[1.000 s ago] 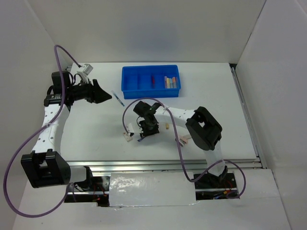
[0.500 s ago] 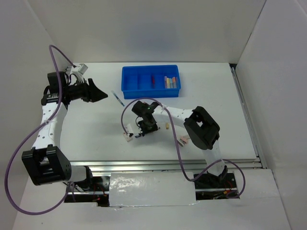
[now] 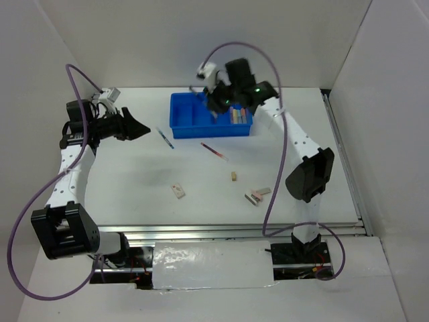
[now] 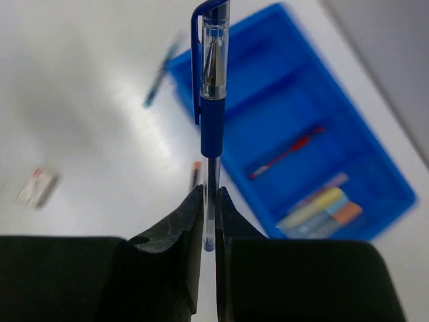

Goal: Sort the stationery into containers
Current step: Place the pen in the storage box.

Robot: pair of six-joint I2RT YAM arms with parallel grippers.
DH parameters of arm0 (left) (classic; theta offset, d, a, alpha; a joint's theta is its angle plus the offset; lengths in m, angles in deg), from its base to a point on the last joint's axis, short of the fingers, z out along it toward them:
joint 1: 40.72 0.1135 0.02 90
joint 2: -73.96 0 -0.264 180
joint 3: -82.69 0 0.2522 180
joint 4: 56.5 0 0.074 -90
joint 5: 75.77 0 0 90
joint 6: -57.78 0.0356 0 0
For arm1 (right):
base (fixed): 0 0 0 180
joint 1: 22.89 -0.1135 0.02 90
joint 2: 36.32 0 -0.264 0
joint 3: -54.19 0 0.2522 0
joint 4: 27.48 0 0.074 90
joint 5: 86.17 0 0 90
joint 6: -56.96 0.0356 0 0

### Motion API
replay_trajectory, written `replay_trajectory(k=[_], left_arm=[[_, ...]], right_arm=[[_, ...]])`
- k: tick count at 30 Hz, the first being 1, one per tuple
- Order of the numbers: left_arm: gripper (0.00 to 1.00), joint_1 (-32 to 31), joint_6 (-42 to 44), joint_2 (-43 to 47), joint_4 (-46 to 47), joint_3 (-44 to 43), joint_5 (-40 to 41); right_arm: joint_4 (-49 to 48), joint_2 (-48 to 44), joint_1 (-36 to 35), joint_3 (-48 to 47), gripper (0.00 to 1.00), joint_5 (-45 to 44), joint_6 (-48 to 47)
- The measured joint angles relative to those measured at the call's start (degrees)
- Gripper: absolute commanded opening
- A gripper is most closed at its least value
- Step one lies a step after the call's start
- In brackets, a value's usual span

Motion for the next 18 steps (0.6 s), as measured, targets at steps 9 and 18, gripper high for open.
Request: replay_trajectory(k=[9, 18], left_arm=[[0.64, -0.02, -3.5, -0.26, 4.39, 1.97, 0.92], [0.64, 0.02, -3.13, -0.57, 4.35, 3.45, 2.86]], right_arm=[[-13.44, 8.9, 11.87, -8.17, 0.0, -7.56, 21.99], [-16.76, 20.17, 11.26, -8.76, 0.0, -12.0, 34.38]])
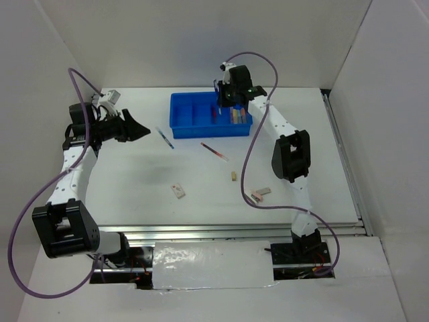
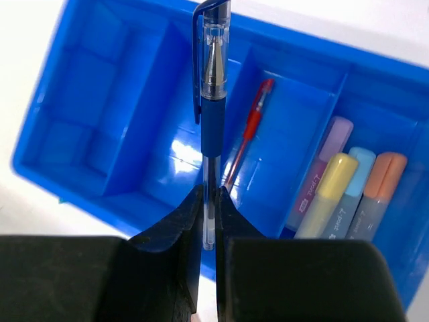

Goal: Sort the stationery into containers
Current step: Place the pen in the storage box.

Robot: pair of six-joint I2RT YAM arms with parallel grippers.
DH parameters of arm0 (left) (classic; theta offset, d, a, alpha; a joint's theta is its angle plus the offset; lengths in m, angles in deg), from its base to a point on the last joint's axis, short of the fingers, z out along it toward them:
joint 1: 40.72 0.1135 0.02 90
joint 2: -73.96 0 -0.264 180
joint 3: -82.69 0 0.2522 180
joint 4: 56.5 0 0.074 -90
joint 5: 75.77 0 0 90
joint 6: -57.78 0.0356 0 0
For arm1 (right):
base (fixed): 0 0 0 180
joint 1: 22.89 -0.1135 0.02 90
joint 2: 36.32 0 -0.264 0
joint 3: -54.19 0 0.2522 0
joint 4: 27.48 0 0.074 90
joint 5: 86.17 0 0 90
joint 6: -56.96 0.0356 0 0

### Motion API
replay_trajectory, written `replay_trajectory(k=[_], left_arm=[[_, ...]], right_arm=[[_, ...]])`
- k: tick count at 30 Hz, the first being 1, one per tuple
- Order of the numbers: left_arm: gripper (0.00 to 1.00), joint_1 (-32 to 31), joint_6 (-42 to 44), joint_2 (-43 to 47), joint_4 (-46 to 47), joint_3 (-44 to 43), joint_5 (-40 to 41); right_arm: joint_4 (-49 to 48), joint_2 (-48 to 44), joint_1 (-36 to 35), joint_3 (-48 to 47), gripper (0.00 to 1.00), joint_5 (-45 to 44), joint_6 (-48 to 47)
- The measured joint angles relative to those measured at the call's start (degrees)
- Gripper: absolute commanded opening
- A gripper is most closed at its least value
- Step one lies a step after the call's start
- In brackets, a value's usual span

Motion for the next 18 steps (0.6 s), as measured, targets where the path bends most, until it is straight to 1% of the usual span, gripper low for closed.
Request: replay_trajectory(k=[6, 11, 12, 13, 15, 17, 18], left_arm=[[0.66, 1.11, 1.62, -0.11, -1.81, 0.07, 2.78], [0.66, 1.88, 1.42, -2.32, -3.91, -0.04, 6.01], [0.66, 1.99, 1.38, -2.73, -4.31, -0.04, 6.73], [0.66, 2.08, 1.33, -3.04, -4.66, -0.04, 7.45], [0.66, 2.14, 1.33, -3.23, -5.27, -0.04, 8.52], [0.66, 2.16, 1.33, -3.23, -5.55, -0.04, 9.16], [0.66, 2.19, 1.31, -3.23, -5.64, -0.04, 9.49]], right_arm=[[-0.7, 2.8, -0.26, 0.02, 0.0, -2.36, 3.5], [-1.64, 3.56, -0.74, 0.02, 0.0, -3.23, 4.74], [-1.73, 3.72, -0.9, 0.04, 0.04, -3.45, 4.87], [-1.77, 3.89, -1.03, 0.07, 0.12, -3.63, 5.01], [-1.84, 4.17, -1.27, 0.07, 0.18, -4.04, 5.18], [-1.99, 4.5, -1.49, 0.17, 0.27, -4.46, 5.31], [-2.1, 4.55, -1.55, 0.46, 0.42, -4.63, 5.42]])
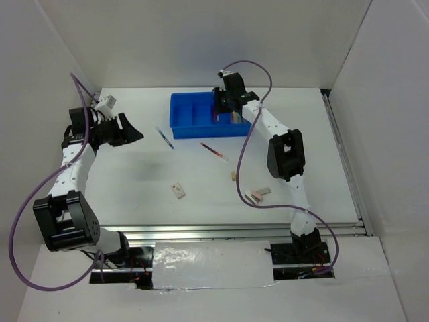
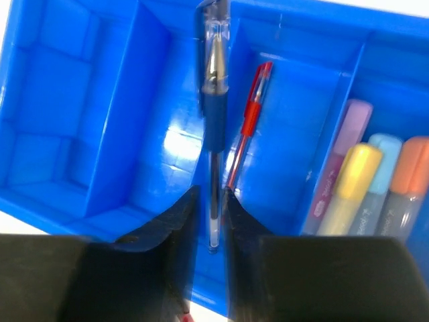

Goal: Sort the stationery into containers
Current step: Place the pen in the storage box, then pick up the pen from the center of the board.

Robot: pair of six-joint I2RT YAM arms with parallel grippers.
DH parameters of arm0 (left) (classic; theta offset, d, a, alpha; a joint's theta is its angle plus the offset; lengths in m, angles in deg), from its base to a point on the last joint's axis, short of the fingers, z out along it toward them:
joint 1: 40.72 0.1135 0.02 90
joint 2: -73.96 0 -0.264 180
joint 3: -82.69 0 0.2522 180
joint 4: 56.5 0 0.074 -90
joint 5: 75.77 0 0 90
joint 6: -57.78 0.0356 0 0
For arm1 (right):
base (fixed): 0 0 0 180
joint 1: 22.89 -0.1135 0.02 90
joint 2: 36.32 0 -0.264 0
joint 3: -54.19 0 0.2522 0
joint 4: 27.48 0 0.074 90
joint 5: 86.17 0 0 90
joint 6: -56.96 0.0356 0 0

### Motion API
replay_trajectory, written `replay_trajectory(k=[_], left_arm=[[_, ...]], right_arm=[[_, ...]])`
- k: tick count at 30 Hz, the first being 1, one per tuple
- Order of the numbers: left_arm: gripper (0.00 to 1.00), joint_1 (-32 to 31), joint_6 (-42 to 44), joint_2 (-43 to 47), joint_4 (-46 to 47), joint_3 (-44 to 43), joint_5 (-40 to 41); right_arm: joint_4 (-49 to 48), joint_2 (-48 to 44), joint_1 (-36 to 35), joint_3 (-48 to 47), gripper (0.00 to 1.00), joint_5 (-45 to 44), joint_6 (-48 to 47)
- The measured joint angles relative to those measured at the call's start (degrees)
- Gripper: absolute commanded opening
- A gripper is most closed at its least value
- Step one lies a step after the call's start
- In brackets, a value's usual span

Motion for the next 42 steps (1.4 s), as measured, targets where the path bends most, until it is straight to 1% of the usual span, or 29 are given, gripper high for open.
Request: replay_trajectory(k=[2, 3, 6, 8, 10, 13, 18, 24, 26, 30, 32, 36, 42], left_arm=[[0.68, 0.04, -0.26, 0.0, 0.09, 0.0, 1.03], [0.68, 0.04, -0.7, 0.0, 0.33, 0.0, 1.95], [0.64, -0.76, -3.39, 0.0, 1.6, 0.02, 7.26], [0.62, -2.29, -6.25, -0.13, 2.47, -0.04, 14.53], [0.6, -4.35, -8.98, -1.57, 3.1, -0.94, 20.04], [0.59, -7.74, -12.17, -6.99, 3.98, -4.98, 26.97], [0.58, -13.38, -16.81, -20.0, 3.91, -16.0, 36.81], [0.53, -20.33, -20.85, -35.69, -1.44, -32.37, 49.2], [0.52, -21.7, -21.66, -40.89, -3.45, -37.42, 51.6], [0.49, -22.08, -23.85, -46.1, -6.01, -40.04, 54.07], [0.49, -21.81, -24.41, -47.41, -7.19, -40.02, 54.77], [0.5, -21.46, -25.68, -47.98, -8.28, -39.74, 55.47], [0.52, -21.42, -26.56, -47.98, -8.13, -39.74, 56.02]], right_arm=[[0.04, 0.02, -0.09, 0.57, 0.53, -0.28, 0.11], [-0.02, 0.02, -0.15, 0.83, 0.61, -0.26, 0.15], [0.02, 0.02, -0.2, 1.29, 0.64, -0.15, 0.07], [0.13, 0.02, -0.2, 1.49, 0.64, 0.09, 0.17], [0.33, -0.2, -0.2, 1.51, 0.64, 0.46, 0.22], [1.09, -2.21, -0.2, 2.27, 0.64, 1.44, 0.22], [3.06, -10.91, -0.02, 4.22, 0.61, 3.54, 0.17], [4.28, -25.07, 2.56, 8.85, 0.59, 8.2, 0.44], [4.55, -29.44, 4.57, 11.52, 0.59, 10.01, 0.92], [4.55, -34.16, 7.74, 16.81, 0.59, 13.0, 2.03], [4.7, -35.32, 8.9, 20.13, 0.58, 13.99, 2.32], [5.81, -35.26, 9.03, 23.65, 0.57, 15.52, 2.45], [7.32, -35.15, 9.03, 23.32, 0.55, 17.59, 2.84]])
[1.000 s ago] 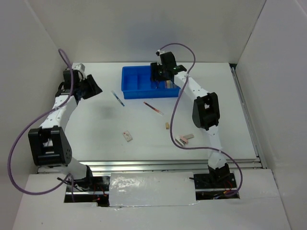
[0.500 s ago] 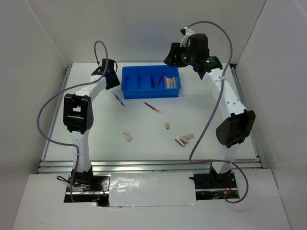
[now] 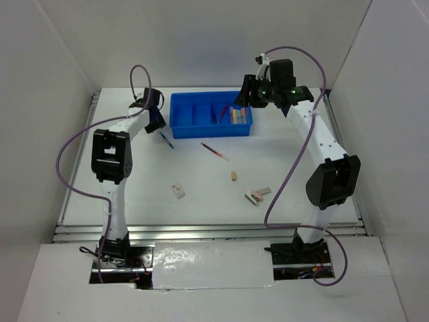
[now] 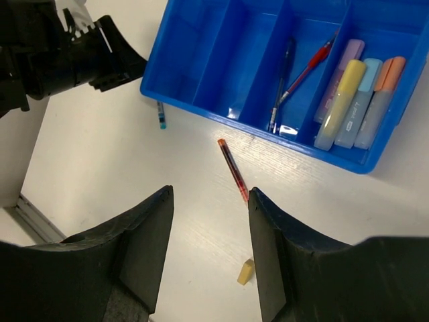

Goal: Sort the stationery into containers
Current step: Pick up the pen from the center of the board.

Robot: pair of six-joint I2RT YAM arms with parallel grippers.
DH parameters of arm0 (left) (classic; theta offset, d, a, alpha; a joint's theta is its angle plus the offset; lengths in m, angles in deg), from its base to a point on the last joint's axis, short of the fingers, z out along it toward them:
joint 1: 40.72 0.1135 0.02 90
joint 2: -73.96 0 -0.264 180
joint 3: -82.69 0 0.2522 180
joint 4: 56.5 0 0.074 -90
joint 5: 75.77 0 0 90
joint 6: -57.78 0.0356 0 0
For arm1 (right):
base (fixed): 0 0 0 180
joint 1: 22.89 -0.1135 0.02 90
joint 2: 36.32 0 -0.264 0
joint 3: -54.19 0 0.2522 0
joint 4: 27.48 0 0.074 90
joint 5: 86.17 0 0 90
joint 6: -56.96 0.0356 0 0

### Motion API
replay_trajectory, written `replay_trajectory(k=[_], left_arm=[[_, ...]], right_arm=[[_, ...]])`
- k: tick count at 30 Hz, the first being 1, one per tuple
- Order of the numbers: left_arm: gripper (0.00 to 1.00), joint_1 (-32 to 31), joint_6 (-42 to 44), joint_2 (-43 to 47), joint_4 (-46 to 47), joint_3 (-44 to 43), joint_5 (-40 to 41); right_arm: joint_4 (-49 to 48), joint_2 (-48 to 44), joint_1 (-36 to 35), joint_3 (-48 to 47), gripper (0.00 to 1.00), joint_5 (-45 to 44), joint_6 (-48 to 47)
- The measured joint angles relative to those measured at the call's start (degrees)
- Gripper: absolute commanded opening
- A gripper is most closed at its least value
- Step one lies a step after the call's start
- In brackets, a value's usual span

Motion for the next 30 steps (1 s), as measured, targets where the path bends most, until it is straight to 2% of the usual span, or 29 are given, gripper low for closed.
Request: replay_trajectory(k=[10, 13, 20, 21, 22, 25, 30], left_arm=[[0.5, 0.0, -0.44, -2.82, -0.13, -1.66, -0.09], [0.45, 0.0, -0.5, -3.61, -1.2, -2.93, 0.66], [0.2, 0.15, -0.59, -4.26, -3.98, -4.11, 1.57], [0.18, 0.31, -0.63, -3.89, -3.56, -3.48, 1.2], [0.11, 0.48, -0.98, -3.26, -2.62, -2.14, 0.68], [0.0, 1.62, -1.92, 0.7, -0.33, 4.26, -1.11], [0.0, 5.29, -1.9, 10.23, -0.04, 17.05, -7.08]], right_arm=[[1.68, 0.5, -0.02, -1.38, 0.55, 1.64, -0.13], [2.69, 1.03, -0.07, -2.67, 0.55, 1.86, -0.31], [3.48, 1.11, -0.09, -3.56, 0.53, 2.14, -0.55], [3.56, 1.11, -0.11, -3.61, 0.53, 2.19, -0.61], [3.65, 1.14, -0.11, -3.61, 0.52, 2.25, -0.72], [4.15, 1.11, -0.28, -3.61, 0.51, 2.82, -1.27], [4.33, 0.57, -1.81, -2.14, 0.5, 5.75, -3.48]])
